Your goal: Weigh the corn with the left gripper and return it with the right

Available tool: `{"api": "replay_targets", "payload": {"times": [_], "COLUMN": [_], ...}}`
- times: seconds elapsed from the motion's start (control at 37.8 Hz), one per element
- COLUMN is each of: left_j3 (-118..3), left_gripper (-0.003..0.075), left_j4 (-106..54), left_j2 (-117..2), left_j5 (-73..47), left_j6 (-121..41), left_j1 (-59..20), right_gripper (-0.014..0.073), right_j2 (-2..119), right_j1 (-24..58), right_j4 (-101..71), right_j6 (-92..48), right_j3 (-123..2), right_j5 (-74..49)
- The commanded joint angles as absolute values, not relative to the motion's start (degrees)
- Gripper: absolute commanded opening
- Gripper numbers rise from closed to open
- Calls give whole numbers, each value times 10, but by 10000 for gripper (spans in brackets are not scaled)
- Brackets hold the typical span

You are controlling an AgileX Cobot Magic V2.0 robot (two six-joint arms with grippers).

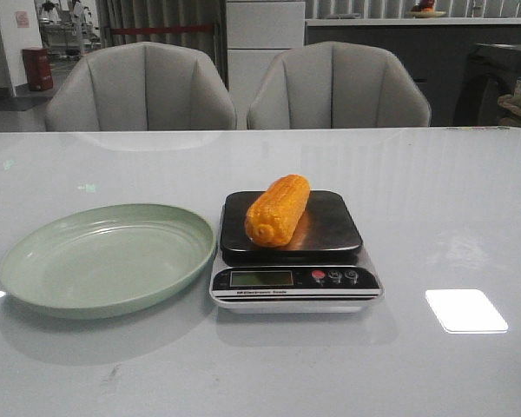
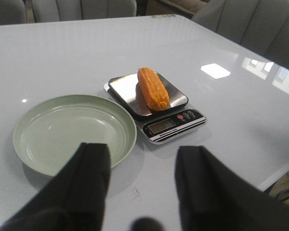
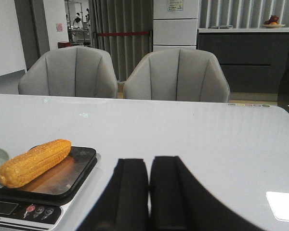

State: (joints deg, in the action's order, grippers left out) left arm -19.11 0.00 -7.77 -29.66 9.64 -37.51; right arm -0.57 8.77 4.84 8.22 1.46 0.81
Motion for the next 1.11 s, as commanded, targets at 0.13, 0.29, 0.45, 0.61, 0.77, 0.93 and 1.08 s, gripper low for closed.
{"api": "replay_targets", "payload": {"times": [0.13,0.29,0.45,0.61,0.77,0.93,1.08], "left_j3": [-204,-204,-204,-204,-204,-204,-204], "left_gripper": [137,114,114,114,114,114,114], "left_j4": [17,17,17,17,17,17,17], "left_j2": [-22,-22,-22,-22,-22,-22,-22], "left_j5": [-301,-300,-300,-300,-300,-300,-300], "left_j6": [96,96,96,96,96,96,96], "left_j1": [-375,-375,-375,-375,-375,-375,-375], "right_gripper": [183,183,183,183,183,183,183], "right_j2": [-16,-16,-16,-16,-16,31,147], "right_j1": [84,84,84,84,84,84,84], "right_j4": [49,49,49,49,49,49,42], "right_j6": [79,79,79,79,79,79,79], "right_j3": [20,20,20,20,12,-95,-226], "right_j5": [55,55,55,70,147,37,-133]}}
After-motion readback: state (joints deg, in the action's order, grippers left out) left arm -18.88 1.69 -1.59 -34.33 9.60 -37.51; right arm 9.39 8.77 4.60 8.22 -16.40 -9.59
